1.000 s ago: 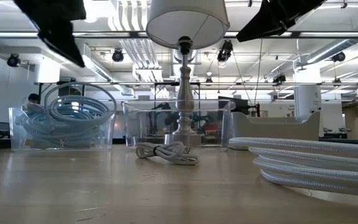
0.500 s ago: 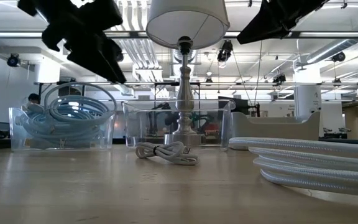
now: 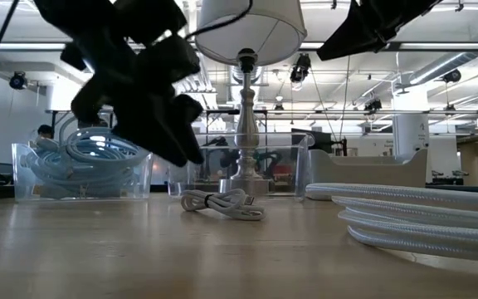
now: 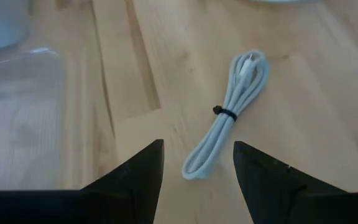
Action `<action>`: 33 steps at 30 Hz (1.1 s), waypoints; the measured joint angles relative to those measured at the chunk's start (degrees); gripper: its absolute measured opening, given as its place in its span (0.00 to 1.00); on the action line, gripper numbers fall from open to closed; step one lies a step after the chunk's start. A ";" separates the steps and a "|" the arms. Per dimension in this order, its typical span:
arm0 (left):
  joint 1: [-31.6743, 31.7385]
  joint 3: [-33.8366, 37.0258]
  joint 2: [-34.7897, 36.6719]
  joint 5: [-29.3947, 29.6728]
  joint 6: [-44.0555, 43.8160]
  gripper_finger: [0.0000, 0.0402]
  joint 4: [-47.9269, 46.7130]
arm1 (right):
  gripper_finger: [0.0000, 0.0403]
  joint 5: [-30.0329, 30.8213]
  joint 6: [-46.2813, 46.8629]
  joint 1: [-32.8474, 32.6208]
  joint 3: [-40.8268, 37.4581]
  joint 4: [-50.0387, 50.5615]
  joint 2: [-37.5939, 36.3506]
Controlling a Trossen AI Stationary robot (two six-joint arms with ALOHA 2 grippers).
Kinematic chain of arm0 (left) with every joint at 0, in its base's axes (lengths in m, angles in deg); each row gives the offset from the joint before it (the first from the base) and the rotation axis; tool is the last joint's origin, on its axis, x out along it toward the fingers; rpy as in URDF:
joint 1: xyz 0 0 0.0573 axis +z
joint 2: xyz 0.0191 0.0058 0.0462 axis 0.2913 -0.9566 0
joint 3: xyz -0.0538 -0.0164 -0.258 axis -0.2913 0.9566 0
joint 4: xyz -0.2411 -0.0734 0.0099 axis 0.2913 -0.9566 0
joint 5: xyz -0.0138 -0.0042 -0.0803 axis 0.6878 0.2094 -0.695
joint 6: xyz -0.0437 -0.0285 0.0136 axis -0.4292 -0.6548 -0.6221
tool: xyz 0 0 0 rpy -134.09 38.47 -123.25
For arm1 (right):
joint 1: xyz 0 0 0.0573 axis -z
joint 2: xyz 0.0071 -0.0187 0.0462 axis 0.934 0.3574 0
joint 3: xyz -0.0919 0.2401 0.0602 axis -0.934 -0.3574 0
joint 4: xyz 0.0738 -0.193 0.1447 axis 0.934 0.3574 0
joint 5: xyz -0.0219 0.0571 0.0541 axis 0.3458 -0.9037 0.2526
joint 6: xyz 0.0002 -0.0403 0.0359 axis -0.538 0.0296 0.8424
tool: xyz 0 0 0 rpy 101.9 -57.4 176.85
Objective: Pick & Place USB Port
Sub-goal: Put the gray usb cable into the transparent bin
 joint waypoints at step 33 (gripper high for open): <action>0.18 -1.14 -9.47 -2.23 8.01 0.18 5.73 | 0.31 -0.02 0.26 -0.01 -3.11 -0.01 0.03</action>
